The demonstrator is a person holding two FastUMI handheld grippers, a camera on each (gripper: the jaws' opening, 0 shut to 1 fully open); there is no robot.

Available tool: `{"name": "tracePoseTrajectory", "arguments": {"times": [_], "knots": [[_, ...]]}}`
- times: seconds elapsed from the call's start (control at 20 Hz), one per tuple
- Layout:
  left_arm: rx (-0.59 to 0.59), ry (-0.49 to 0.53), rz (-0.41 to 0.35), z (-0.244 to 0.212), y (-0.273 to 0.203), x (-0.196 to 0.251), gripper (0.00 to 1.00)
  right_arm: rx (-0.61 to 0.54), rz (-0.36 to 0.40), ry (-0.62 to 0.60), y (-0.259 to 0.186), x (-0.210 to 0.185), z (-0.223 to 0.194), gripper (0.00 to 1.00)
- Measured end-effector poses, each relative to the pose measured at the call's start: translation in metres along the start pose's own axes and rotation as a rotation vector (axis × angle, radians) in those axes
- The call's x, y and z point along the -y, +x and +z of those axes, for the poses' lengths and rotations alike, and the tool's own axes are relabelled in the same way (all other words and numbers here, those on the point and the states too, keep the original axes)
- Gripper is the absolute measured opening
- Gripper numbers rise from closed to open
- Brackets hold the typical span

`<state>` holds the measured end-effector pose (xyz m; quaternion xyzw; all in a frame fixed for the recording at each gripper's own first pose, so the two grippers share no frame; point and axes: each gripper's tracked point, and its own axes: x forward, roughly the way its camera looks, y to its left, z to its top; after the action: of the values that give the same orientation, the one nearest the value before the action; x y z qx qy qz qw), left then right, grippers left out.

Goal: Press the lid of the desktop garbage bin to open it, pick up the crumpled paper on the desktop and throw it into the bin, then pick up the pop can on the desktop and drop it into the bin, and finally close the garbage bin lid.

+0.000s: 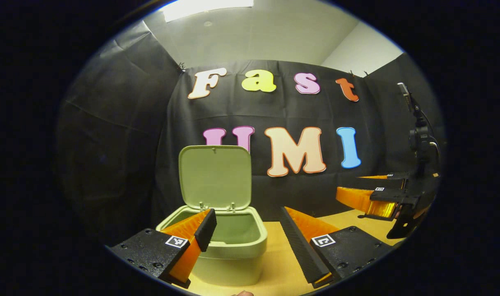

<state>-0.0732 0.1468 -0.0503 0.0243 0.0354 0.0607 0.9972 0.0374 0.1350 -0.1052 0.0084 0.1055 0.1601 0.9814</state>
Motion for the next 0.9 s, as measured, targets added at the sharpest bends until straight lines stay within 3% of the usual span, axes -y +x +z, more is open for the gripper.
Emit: {"name": "tracePoseTrajectory", "arguments": {"times": [0.4, 0.6, 0.9], "knots": [[-0.07, -0.019, -0.13, -0.036, 0.004, 0.085, 0.93, -0.048, -0.171, 0.017, -0.055, 0.109, -0.017, 0.98], [-0.149, -0.007, -0.198, -0.076, -0.001, 0.123, 0.93, -0.086, -0.218, 0.017, -0.081, 0.142, -0.032, 0.98], [-0.31, -0.045, -0.23, -0.15, -0.014, 0.159, 0.94, -0.138, -0.26, 0.011, -0.112, 0.175, -0.054, 1.0]]}}
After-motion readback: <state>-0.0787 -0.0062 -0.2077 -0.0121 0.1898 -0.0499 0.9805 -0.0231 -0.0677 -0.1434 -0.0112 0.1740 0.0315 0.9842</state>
